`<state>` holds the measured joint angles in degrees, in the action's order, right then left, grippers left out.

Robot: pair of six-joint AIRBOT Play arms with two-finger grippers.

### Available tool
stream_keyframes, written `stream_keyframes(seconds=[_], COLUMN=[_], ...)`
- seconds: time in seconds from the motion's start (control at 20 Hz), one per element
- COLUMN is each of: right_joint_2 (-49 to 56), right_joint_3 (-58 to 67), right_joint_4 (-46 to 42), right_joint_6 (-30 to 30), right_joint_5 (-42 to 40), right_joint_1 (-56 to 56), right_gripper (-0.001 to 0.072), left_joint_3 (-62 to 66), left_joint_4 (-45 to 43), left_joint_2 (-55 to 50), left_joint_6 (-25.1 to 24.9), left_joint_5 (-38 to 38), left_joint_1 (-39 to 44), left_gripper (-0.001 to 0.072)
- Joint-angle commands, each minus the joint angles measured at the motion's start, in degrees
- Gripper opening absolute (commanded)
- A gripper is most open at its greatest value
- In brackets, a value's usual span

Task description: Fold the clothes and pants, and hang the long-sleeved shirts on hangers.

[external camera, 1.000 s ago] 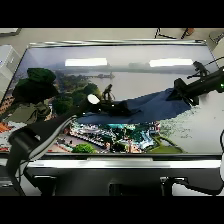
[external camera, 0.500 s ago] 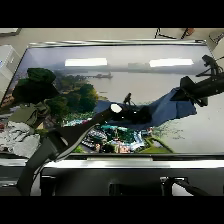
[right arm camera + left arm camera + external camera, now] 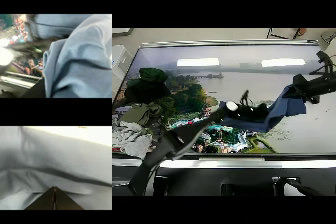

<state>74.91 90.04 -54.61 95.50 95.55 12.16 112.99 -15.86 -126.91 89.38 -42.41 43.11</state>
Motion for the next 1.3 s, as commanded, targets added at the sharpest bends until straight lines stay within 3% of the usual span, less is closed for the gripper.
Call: stream_keyframes(seconds=[0.0, 0.15, 0.4, 0.45, 0.5, 0.55, 0.6, 0.8, 1.05, 1.15, 1.25], right_joint_2=[4.7, 11.8, 27.0, 29.5, 31.8, 33.3, 33.6, 29.0, 20.3, 17.5, 16.3], right_joint_3=[0.1, 0.1, 0.1, 0.1, 0.1, 0.1, 0.1, 1.4, -1.8, -10.8, -21.3], right_joint_4=[4.6, 6.0, 12.2, 15.0, 19.3, 24.0, 26.2, 20.0, -8.4, -10.6, -5.2], right_joint_6=[-2.2, -2.1, -0.3, 1.3, 1.7, 0.9, 0.0, -2.1, -1.2, -1.2, -3.8], right_joint_5=[-4.8, -12.0, -24.7, -28.0, -31.0, -32.5, -32.9, -24.5, -5.1, -7.6, -13.9], right_joint_1=[-4.7, -12.7, -25.2, -27.0, -28.3, -29.1, -29.1, -19.1, 0.0, 4.2, 5.2], right_gripper=[0.0042, 0.0042, 0.0048, 0.0109, 0.0345, 0.0628, 0.0656, 0.0667, 0.0678, 0.0675, 0.0668], left_joint_3=[0.5, 0.5, 0.5, 0.5, 0.4, 0.4, 0.5, 0.5, 0.4, 0.4, 0.4], left_joint_4=[-22.4, -34.8, -37.8, -37.8, -37.8, -37.8, -37.8, -37.7, -37.7, -37.7, -37.7], left_joint_2=[6.8, 16.8, 32.5, 34.8, 36.6, 38.1, 39.2, 41.2, 41.2, 41.2, 41.2], left_joint_6=[1.4, 2.4, 2.3, 2.0, 1.9, 1.9, 1.2, -0.7, -0.9, -0.9, -0.9], left_joint_5=[-13.7, -22.7, -26.4, -26.4, -26.4, -26.4, -26.4, -26.4, -26.5, -26.8, -27.3], left_joint_1=[-11.5, -24.8, -39.9, -41.2, -42.1, -42.6, -42.8, -43.8, -44.5, -44.4, -44.4], left_gripper=[0.0016, 0.0017, 0.0018, 0.0019, 0.0018, 0.0019, 0.0019, 0.002, 0.002, 0.002, 0.002])
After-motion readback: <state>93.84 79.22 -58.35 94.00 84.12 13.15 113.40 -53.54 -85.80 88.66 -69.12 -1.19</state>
